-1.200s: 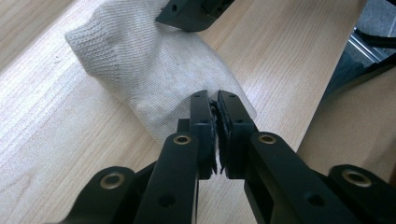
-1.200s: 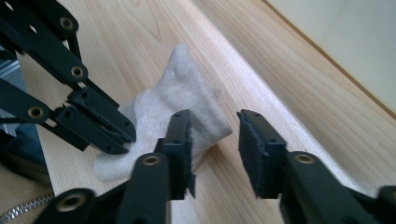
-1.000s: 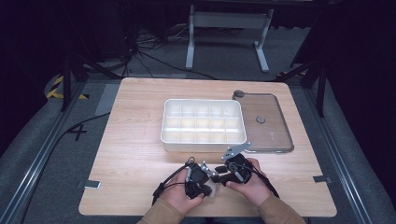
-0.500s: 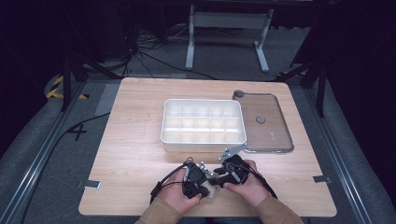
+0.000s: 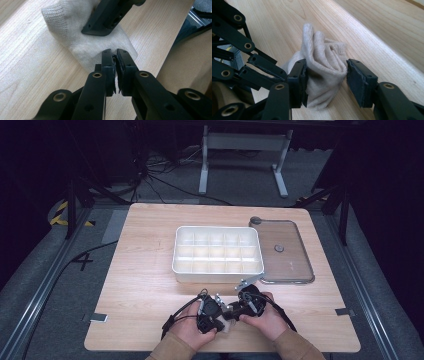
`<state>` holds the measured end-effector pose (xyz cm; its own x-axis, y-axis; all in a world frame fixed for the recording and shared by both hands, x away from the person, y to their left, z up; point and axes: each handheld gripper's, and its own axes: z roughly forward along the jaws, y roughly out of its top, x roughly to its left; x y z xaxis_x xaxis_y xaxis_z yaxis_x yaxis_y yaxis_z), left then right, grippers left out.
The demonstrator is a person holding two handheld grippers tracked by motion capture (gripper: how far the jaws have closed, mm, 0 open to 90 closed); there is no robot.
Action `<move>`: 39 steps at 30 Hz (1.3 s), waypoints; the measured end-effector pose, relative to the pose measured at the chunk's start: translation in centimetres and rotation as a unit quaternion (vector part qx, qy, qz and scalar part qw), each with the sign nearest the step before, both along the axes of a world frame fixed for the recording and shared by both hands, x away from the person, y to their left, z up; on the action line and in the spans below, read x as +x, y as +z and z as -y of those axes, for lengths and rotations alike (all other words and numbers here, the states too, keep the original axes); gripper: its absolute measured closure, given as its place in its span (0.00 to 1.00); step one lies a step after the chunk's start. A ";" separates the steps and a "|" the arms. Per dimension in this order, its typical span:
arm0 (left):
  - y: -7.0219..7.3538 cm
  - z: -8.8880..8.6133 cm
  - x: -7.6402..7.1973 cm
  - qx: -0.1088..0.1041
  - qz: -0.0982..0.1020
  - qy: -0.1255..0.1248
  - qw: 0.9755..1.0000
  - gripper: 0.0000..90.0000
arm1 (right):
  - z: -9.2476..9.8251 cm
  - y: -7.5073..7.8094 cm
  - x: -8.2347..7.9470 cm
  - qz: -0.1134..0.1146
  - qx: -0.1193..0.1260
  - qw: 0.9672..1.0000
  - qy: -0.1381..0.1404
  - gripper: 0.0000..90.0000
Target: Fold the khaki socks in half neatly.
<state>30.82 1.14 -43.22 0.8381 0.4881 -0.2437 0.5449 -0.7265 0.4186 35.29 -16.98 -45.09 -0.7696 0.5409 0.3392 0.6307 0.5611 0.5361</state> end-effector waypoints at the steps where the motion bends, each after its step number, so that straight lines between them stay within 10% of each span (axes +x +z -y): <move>1: 0.0 0.0 0.0 0.000 0.000 0.000 1.000 0.94 | 0.0 0.0 0.0 -0.001 0.001 1.000 0.001 0.59; 25: -0.2 -0.1 0.2 -0.009 -0.006 0.001 1.000 0.94 | 0.1 -0.7 0.3 -0.056 0.039 0.998 0.005 0.73; 39: -0.1 -0.1 0.2 -0.007 -0.007 0.001 1.000 0.94 | -0.2 -0.2 -0.3 -0.025 0.026 0.999 0.017 0.80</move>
